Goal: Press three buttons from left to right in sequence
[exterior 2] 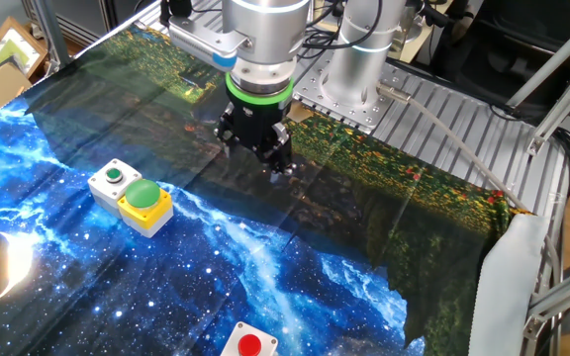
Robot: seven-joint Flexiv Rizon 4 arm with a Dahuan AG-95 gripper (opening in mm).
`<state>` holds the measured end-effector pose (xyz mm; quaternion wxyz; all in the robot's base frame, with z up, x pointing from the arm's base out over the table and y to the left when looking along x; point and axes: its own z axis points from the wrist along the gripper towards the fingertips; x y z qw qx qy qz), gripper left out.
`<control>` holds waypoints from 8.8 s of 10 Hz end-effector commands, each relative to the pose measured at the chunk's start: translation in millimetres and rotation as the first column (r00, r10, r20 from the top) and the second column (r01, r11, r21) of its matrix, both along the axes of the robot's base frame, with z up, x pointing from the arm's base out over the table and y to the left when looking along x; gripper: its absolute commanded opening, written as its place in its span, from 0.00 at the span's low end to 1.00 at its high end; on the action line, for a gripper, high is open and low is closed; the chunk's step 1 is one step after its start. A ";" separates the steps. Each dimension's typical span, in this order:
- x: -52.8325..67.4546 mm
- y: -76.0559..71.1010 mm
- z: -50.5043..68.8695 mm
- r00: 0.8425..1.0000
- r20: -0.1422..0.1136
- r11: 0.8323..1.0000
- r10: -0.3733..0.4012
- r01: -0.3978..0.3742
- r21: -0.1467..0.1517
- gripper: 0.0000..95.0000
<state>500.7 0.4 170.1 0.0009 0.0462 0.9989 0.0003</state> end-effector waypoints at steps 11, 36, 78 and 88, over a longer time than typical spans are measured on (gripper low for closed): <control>-0.7 -0.4 -0.1 0.994 0.004 0.994 -0.113 0.113 0.000 0.00; 31.0 -37.9 21.2 0.999 -0.026 0.999 -0.038 0.037 -0.017 0.00; 112.9 -236.1 -33.7 0.993 -0.008 0.993 0.116 -0.116 0.000 0.00; 112.9 -236.1 -33.7 0.995 0.008 0.995 0.099 -0.099 0.031 0.00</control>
